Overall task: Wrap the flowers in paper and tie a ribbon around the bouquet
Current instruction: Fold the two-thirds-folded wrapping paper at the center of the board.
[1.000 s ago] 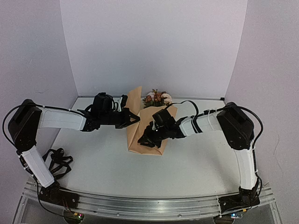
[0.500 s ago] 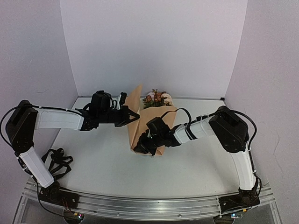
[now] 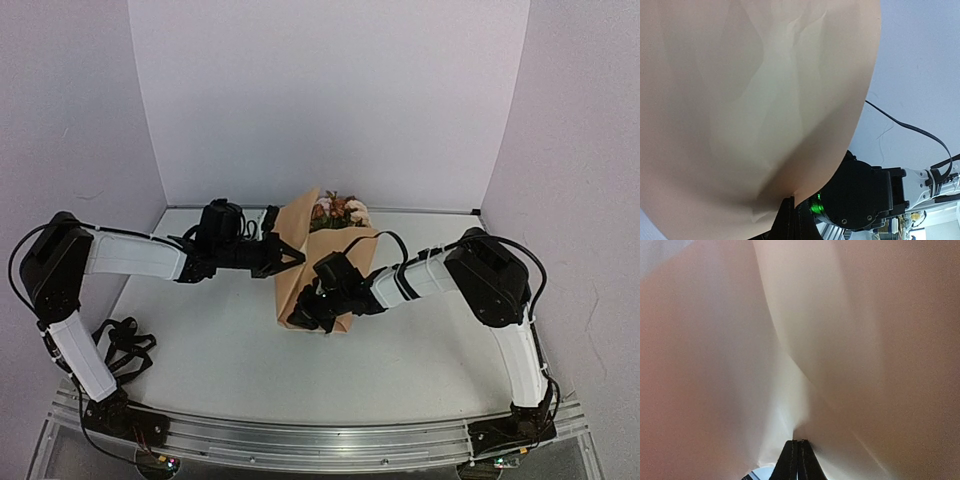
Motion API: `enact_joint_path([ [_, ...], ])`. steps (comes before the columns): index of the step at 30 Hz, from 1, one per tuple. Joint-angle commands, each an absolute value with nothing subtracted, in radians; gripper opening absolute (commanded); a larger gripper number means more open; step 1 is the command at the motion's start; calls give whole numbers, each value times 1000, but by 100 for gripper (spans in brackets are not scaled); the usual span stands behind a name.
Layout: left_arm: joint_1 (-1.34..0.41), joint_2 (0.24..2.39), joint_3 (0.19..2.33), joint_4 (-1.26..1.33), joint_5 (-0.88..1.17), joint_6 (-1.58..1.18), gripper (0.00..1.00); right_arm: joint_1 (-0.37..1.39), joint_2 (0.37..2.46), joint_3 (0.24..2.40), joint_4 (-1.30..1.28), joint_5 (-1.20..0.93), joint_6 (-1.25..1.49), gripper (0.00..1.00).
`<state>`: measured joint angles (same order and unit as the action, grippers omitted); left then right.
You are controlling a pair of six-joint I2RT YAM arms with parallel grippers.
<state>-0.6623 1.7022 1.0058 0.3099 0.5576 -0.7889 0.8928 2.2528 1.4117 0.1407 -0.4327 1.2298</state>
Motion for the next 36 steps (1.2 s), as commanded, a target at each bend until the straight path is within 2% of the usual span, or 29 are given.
enact_joint_path([
  [1, -663, 1727, 1045, 396, 608, -835, 0, 903, 2209, 1429, 143, -396, 1173, 5],
  [17, -659, 1775, 1060, 508, 617, -981, 0, 944, 2280, 1422, 143, -368, 1192, 4],
  [36, -647, 1796, 1082, 404, 697, -880, 0, 944, 2012, 1317, 72, -240, 1032, 9],
])
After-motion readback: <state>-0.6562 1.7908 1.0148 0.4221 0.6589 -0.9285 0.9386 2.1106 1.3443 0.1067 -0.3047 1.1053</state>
